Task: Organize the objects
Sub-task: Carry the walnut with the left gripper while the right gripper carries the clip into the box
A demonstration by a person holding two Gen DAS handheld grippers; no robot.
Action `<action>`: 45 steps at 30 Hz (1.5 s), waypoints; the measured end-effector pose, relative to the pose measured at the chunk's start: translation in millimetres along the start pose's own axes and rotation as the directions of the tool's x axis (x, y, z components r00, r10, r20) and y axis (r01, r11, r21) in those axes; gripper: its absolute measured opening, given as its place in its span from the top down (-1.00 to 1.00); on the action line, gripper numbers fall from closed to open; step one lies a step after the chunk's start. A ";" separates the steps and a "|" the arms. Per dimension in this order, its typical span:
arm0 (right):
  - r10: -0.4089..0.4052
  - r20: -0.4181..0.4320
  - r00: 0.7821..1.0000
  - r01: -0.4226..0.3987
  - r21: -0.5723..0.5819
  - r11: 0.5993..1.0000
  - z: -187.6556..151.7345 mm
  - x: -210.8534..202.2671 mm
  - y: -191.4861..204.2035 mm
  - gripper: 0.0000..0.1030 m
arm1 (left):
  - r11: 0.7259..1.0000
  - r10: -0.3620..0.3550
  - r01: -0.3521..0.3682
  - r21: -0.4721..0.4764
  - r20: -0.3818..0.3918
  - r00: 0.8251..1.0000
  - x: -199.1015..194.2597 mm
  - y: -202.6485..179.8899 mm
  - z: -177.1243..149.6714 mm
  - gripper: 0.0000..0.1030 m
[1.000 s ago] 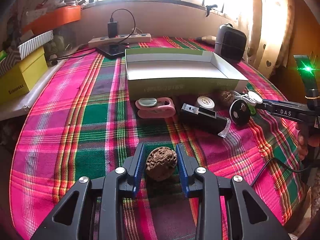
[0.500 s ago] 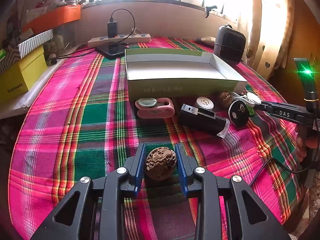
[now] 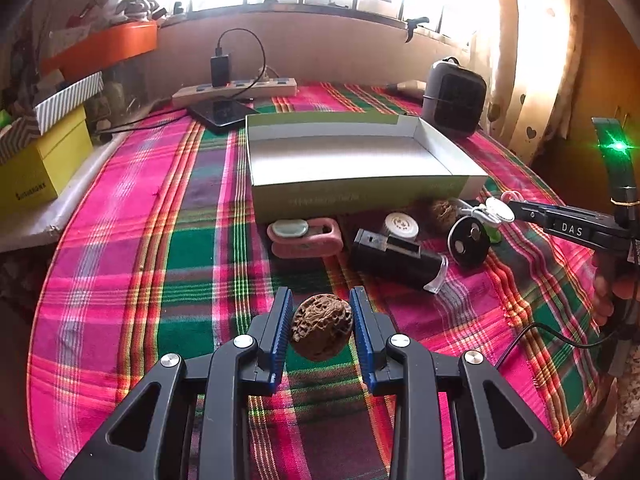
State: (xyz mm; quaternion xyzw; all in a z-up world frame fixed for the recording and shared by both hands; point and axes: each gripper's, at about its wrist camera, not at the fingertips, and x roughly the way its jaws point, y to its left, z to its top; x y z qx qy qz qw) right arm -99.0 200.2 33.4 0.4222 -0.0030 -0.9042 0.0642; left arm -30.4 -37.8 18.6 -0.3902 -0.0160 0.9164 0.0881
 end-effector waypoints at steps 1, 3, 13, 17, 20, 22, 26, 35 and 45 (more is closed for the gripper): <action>0.001 0.004 1.000 -0.001 -0.001 1.000 0.8 -1.7 0.3 0.65 | 1.000 -0.001 0.001 0.005 0.003 1.000 -1.3 -1.1 2.0 0.46; 0.000 0.012 1.000 0.000 0.000 1.000 3.1 -5.1 0.6 0.65 | 1.000 -0.011 0.011 0.009 0.012 1.000 -3.4 -0.9 8.1 0.46; 0.032 0.064 0.997 -0.031 -0.005 0.999 26.2 -23.3 5.7 0.65 | 0.999 -0.048 0.047 0.002 0.032 0.998 2.8 2.5 48.3 0.46; 0.055 0.078 0.995 -0.054 -0.012 0.998 39.6 -24.4 12.6 0.65 | 0.999 -0.051 0.051 0.003 0.034 0.998 14.7 3.8 67.0 0.46; 0.076 0.078 0.994 -0.074 -0.019 0.997 51.2 -21.1 18.4 0.65 | 0.999 -0.054 0.054 0.007 0.037 0.998 23.3 4.4 79.1 0.46; 0.092 0.074 0.993 -0.091 -0.021 0.996 60.9 -16.2 23.5 0.65 | 0.998 -0.059 0.059 0.005 0.045 0.997 28.4 5.7 88.5 0.46; 0.123 0.055 0.991 -0.122 -0.034 0.992 74.2 -3.4 36.9 0.65 | 0.998 -0.060 0.060 -0.002 0.037 0.998 46.4 9.7 108.5 0.46; 0.159 -0.022 0.987 -0.160 -0.046 0.986 101.0 46.6 71.6 0.65 | 0.999 -0.048 0.048 0.009 -0.010 0.999 89.8 14.0 139.9 0.46; 0.122 -0.105 0.987 -0.128 -0.054 0.990 113.5 86.3 87.0 0.65 | 0.999 -0.044 0.043 -0.010 -0.084 0.996 129.6 15.2 152.1 0.46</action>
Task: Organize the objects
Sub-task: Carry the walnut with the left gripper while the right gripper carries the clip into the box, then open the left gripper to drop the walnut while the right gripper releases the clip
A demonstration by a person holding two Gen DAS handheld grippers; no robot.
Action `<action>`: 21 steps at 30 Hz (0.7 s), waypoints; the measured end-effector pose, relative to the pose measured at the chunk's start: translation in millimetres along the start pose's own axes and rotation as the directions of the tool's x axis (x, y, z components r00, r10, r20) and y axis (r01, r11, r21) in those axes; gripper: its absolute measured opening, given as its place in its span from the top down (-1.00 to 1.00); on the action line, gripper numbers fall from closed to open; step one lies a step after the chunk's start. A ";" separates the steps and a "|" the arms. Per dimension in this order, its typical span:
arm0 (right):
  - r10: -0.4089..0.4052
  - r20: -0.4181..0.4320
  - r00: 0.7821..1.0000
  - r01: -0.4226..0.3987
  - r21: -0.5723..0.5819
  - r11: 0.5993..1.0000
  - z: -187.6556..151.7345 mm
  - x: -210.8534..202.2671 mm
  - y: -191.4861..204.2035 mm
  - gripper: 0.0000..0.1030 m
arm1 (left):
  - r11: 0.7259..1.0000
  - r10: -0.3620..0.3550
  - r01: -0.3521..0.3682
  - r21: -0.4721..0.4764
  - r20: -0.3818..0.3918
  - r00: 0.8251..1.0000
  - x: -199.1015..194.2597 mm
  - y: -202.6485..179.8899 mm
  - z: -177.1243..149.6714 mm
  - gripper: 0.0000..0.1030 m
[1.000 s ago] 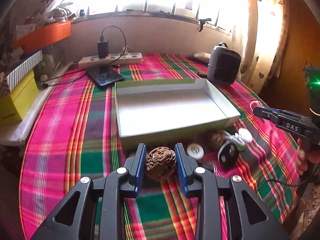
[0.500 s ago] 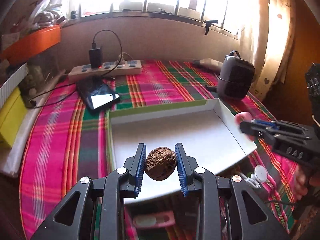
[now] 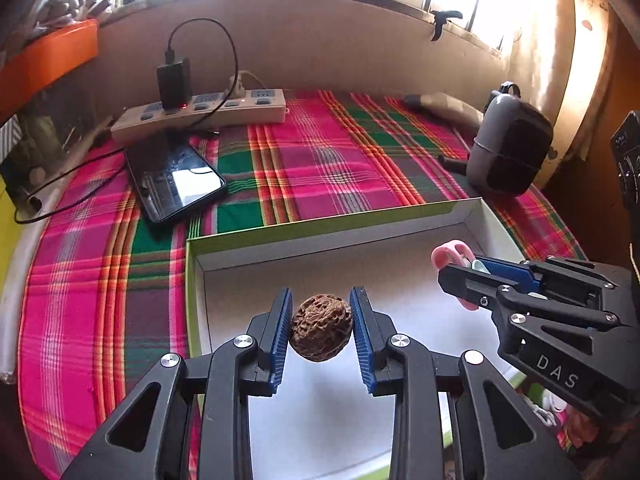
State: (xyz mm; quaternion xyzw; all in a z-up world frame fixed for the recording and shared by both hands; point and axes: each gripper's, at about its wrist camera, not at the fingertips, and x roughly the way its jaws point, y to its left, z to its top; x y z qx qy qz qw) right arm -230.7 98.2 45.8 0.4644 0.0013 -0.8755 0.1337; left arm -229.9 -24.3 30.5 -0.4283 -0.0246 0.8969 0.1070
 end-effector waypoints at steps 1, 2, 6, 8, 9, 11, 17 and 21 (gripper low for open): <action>-0.005 -0.001 1.000 0.005 -0.002 1.000 1.2 1.8 0.5 0.65 | 1.000 -0.002 0.002 -0.001 0.000 1.000 1.5 -0.4 1.0 0.46; -0.008 -0.004 1.000 0.008 -0.003 1.000 2.5 3.9 1.0 0.65 | 1.000 -0.004 0.004 0.001 -0.002 1.000 3.0 -1.0 1.7 0.46; -0.019 -0.026 0.999 0.019 -0.004 1.000 5.2 11.8 1.8 0.65 | 1.000 0.005 -0.005 0.010 -0.020 1.000 10.1 -2.1 2.4 0.46; -0.021 -0.033 0.999 0.021 -0.002 1.000 5.2 14.4 2.0 0.65 | 1.000 0.004 -0.004 0.008 -0.023 1.000 11.6 -1.4 2.0 0.46; -0.020 -0.037 0.999 0.020 0.000 1.000 5.3 15.4 1.9 0.65 | 1.000 0.007 -0.006 0.009 -0.024 1.000 12.3 -1.3 1.9 0.46; -0.021 -0.044 0.999 0.021 0.006 1.000 5.7 18.2 1.1 0.65 | 1.000 0.015 -0.015 0.017 -0.028 1.000 14.2 -1.6 1.4 0.46; -0.033 -0.075 0.997 0.033 0.006 0.999 2.5 27.2 -0.9 0.65 | 0.999 0.024 -0.023 0.031 -0.025 0.999 15.8 -4.3 0.9 0.46; -0.036 -0.068 0.997 0.036 0.002 0.999 1.2 27.4 -1.2 0.65 | 0.999 0.024 -0.023 0.026 -0.028 0.999 17.4 -4.7 1.4 0.46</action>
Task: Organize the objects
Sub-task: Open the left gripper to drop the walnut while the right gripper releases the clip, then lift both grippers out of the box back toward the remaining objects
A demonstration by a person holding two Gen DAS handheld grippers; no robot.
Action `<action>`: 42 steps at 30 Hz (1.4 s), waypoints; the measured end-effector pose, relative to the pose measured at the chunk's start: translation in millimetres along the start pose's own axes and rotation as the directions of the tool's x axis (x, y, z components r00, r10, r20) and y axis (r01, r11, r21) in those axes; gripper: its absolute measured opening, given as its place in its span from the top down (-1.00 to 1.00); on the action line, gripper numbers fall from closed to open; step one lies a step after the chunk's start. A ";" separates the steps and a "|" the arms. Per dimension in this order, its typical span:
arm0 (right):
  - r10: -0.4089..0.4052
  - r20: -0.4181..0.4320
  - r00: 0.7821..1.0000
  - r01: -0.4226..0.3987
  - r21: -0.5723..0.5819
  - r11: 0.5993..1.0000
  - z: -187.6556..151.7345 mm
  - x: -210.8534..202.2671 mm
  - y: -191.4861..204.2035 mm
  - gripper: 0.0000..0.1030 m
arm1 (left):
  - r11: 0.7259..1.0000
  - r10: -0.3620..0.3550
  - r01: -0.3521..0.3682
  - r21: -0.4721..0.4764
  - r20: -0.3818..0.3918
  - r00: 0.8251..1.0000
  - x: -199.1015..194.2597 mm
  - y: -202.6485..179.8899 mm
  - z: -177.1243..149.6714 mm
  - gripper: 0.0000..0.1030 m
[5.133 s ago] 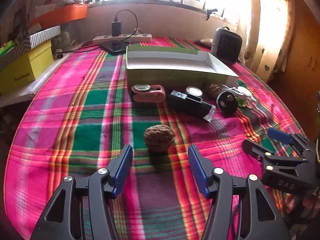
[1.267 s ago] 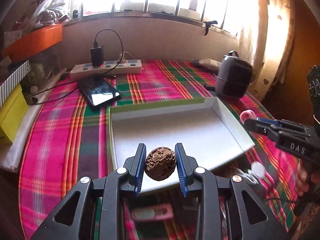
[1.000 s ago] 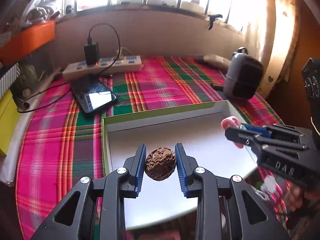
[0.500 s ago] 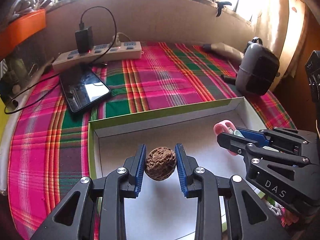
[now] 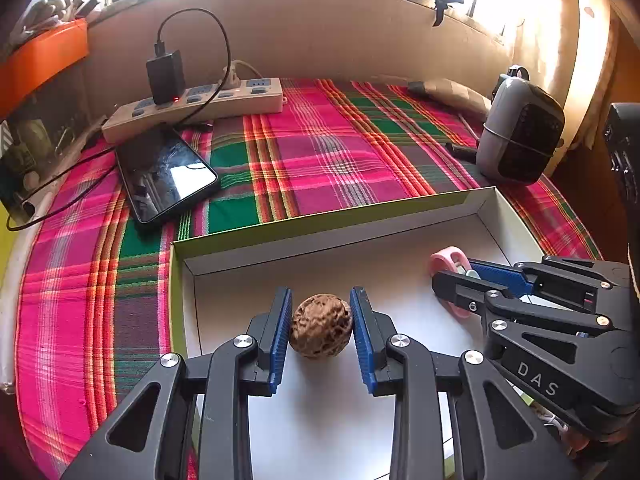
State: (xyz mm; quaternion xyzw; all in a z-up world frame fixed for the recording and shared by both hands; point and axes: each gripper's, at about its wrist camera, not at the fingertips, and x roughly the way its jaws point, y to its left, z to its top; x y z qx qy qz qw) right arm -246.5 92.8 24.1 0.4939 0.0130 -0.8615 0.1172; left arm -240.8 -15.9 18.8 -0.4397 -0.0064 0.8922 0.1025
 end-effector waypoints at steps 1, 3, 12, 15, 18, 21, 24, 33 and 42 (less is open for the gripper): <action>0.001 0.001 1.000 -0.001 0.000 1.000 -0.3 -0.1 0.1 0.65 | 1.000 0.005 -0.005 0.004 -0.001 1.000 0.3 -1.0 -0.3 0.46; 0.004 0.002 1.000 -0.004 -0.001 1.000 -0.7 -0.4 0.1 0.65 | 1.000 0.002 -0.002 0.008 -0.005 1.000 1.7 -2.2 -1.0 0.46; 0.029 0.022 0.999 -0.030 0.025 0.999 -4.3 -3.8 -2.8 0.18 | 1.000 -0.024 0.024 -0.006 -0.007 1.000 -1.2 -0.4 -2.8 0.45; 0.023 0.032 0.999 -0.024 0.031 0.999 -5.9 -5.9 -3.7 0.10 | 1.000 -0.028 0.028 -0.006 0.008 1.000 -7.5 -0.1 -4.7 0.43; 0.032 0.053 0.998 -0.035 0.041 0.999 -7.5 -12.8 -5.1 0.10 | 0.999 -0.032 0.032 -0.006 0.023 0.999 -16.4 0.5 -7.2 0.42; 0.036 0.076 0.996 -0.038 0.031 0.999 -9.1 -22.5 -3.1 0.10 | 0.999 -0.042 0.043 -0.008 0.052 0.998 -29.8 0.5 -9.4 0.42; 0.037 0.095 0.995 -0.040 0.029 0.999 -11.2 -33.6 -1.0 0.10 | 0.999 -0.050 0.051 -0.009 0.083 0.995 -46.7 1.1 -12.2 0.42; 0.061 0.184 0.981 -0.066 0.021 0.998 -27.6 -79.4 1.2 0.10 | 0.999 -0.026 0.030 -0.023 0.153 0.988 -93.0 6.3 -31.2 0.42; 0.071 0.269 0.961 -0.072 -0.008 0.997 -57.7 -117.6 -2.3 0.10 | 1.000 0.012 -0.008 -0.027 0.170 0.985 -120.3 20.7 -66.7 0.42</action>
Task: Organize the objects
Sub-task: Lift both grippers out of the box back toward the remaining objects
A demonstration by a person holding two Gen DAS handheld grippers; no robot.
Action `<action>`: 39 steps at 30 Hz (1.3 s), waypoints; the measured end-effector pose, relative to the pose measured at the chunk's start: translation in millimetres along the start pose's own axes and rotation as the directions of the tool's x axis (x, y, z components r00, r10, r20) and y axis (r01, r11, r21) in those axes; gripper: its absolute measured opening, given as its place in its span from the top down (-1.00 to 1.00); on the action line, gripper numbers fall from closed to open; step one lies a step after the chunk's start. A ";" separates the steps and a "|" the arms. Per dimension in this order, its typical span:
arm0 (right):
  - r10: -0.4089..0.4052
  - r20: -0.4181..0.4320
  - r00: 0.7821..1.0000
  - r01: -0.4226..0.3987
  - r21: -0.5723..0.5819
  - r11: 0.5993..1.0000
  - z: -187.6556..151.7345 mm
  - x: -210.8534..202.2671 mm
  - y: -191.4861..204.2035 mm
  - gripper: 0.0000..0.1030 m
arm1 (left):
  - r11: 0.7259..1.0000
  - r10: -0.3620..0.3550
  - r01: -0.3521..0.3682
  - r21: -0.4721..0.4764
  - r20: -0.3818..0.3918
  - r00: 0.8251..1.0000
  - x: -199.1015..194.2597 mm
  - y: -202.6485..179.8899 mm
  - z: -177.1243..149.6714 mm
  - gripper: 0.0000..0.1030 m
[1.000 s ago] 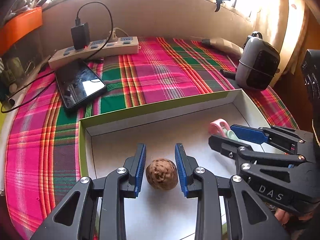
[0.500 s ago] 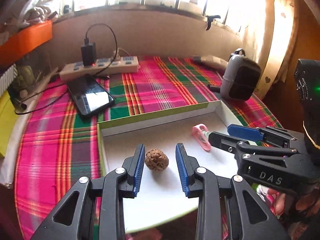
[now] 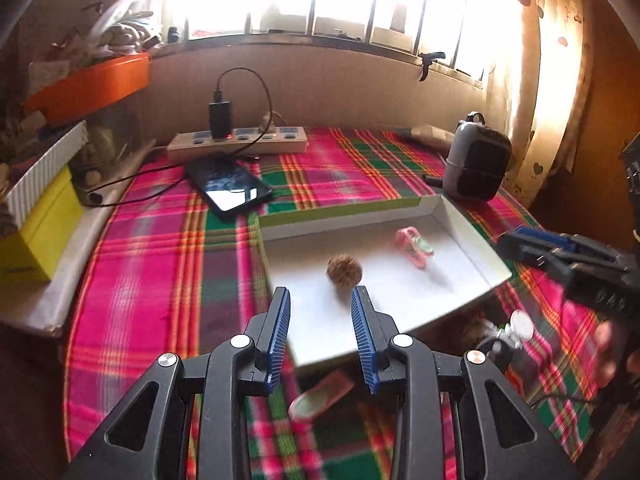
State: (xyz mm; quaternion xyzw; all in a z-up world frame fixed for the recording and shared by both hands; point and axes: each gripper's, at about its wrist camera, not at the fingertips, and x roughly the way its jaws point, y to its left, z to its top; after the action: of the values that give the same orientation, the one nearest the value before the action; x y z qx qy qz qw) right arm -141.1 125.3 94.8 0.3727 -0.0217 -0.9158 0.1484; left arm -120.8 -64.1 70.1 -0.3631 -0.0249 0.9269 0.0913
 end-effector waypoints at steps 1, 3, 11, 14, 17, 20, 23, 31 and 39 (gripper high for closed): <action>0.003 0.010 1.000 -0.003 0.002 1.000 -3.0 -4.7 -1.2 0.10 | 1.000 -0.001 0.001 -0.005 -0.002 1.000 -2.1 2.0 -3.4 0.42; 0.003 0.027 1.000 -0.003 0.005 1.000 -9.6 -13.4 -4.4 0.10 | 1.000 -0.004 0.004 -0.019 -0.005 1.000 -6.1 6.7 -11.2 0.42; -0.062 0.051 0.997 0.061 0.021 0.998 -36.0 -36.1 -24.0 0.10 | 1.000 0.012 -0.012 -0.002 -0.025 1.000 -12.8 10.5 -38.1 0.42; -0.064 0.050 0.997 0.062 0.042 0.997 -44.5 -41.6 -35.2 0.10 | 1.000 0.000 0.000 0.009 -0.033 0.999 -12.3 10.4 -46.3 0.42; -0.082 0.057 0.995 0.079 0.040 0.996 -54.2 -48.1 -43.8 0.10 | 1.000 0.000 0.001 0.012 -0.052 0.999 -8.6 11.0 -53.8 0.42; -0.077 0.038 0.996 0.076 0.025 0.997 -64.7 -48.3 -48.0 0.10 | 1.000 -0.001 0.003 0.016 -0.077 0.997 -4.0 11.6 -62.2 0.42; -0.085 0.002 0.996 0.085 0.011 0.996 -75.6 -41.4 -49.0 0.10 | 1.000 -0.002 0.004 0.024 -0.094 0.996 0.1 9.8 -68.2 0.42; -0.044 -0.043 0.998 0.044 -0.016 0.999 -86.3 -23.4 -44.4 0.10 | 1.000 -0.004 0.007 0.026 -0.116 0.993 8.8 7.4 -74.7 0.42; -0.073 -0.083 0.994 0.068 -0.058 0.996 -88.5 -5.2 -41.8 0.10 | 0.999 -0.007 0.012 0.036 -0.131 0.991 15.4 5.7 -72.4 0.42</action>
State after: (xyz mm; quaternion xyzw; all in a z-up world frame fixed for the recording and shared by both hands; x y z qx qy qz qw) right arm -87.4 173.0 28.1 0.4074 0.0231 -0.9041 0.1270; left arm -83.7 -68.3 6.0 -0.4213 -0.0036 0.9010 0.1037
